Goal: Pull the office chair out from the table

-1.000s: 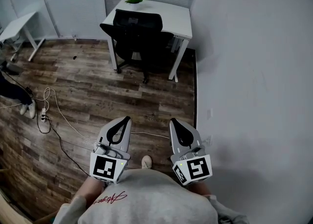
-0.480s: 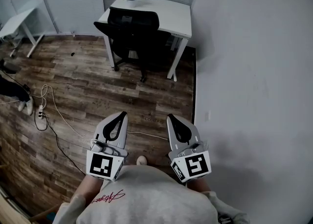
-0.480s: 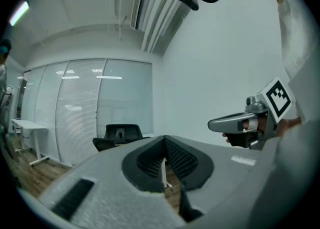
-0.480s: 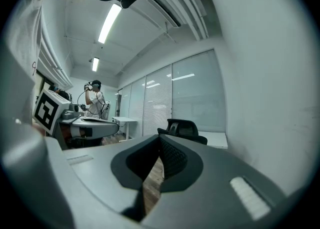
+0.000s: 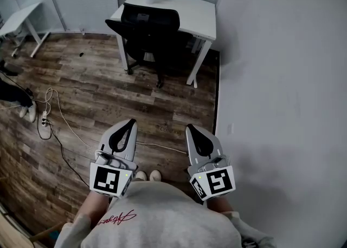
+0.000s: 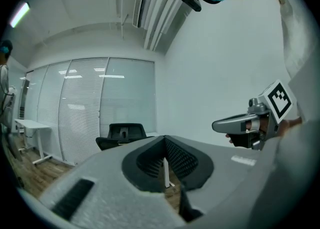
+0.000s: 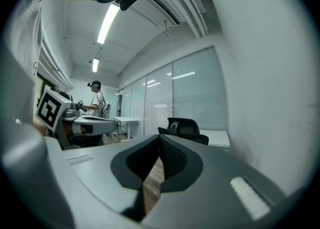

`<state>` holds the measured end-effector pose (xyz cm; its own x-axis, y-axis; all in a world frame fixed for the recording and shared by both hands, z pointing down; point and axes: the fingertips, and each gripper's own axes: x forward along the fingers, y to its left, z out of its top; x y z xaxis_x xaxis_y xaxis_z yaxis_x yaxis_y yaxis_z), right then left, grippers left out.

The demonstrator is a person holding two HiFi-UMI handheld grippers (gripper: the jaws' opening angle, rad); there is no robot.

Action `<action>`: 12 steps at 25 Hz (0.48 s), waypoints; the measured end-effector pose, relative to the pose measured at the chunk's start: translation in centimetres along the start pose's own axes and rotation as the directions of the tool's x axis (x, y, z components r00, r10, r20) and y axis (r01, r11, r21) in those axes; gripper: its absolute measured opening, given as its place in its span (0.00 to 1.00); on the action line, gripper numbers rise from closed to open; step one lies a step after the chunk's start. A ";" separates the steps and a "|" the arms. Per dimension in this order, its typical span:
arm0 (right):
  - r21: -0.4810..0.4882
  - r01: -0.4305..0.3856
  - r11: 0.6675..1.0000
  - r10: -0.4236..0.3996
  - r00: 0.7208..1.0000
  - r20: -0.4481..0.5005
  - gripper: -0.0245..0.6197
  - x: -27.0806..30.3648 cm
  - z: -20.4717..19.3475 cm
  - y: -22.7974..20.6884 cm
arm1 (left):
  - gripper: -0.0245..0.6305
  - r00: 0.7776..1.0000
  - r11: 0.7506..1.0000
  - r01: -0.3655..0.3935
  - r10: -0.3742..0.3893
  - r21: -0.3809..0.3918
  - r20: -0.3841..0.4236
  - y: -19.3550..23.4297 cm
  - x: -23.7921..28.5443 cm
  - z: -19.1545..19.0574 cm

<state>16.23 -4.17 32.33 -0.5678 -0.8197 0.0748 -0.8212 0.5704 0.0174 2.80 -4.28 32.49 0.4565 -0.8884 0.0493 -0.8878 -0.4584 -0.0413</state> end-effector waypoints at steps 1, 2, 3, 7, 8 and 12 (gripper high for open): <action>0.003 0.003 1.000 -0.003 1.000 -0.001 0.03 0.0 -0.1 -0.2 | 0.03 1.000 1.000 -0.001 0.001 0.001 0.001 -0.1 0.0 0.1; 0.008 0.005 1.000 -0.005 1.000 -0.001 0.03 -0.1 -0.1 -0.4 | 0.03 1.000 1.000 -0.002 0.002 0.003 -0.004 -0.3 -0.1 0.1; 0.010 0.006 1.000 -0.006 1.000 0.001 0.03 -0.2 -0.1 -0.5 | 0.03 1.000 1.000 -0.002 0.002 0.006 -0.007 -0.5 -0.1 0.1; -0.005 -0.008 1.000 0.008 1.000 0.009 0.03 -0.3 0.2 -0.9 | 0.03 0.998 1.000 -0.028 0.029 -0.007 0.054 -0.7 -0.1 1.4; -0.006 -0.010 1.000 0.010 1.000 0.006 0.03 -0.3 0.0 -1.0 | 0.03 0.998 0.999 -0.039 0.039 -0.011 0.048 -0.6 -0.3 1.2; 0.009 -0.027 1.000 0.027 1.000 -0.008 0.03 0.1 -0.7 -1.0 | 0.03 0.999 0.999 -0.052 0.052 0.000 -0.017 -0.5 -0.8 -0.4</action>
<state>17.04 -4.77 33.02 -0.5897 -0.8033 0.0836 -0.8058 0.5922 0.0067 2.81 -3.32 32.85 0.4090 -0.9103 0.0639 -0.9101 -0.4120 -0.0441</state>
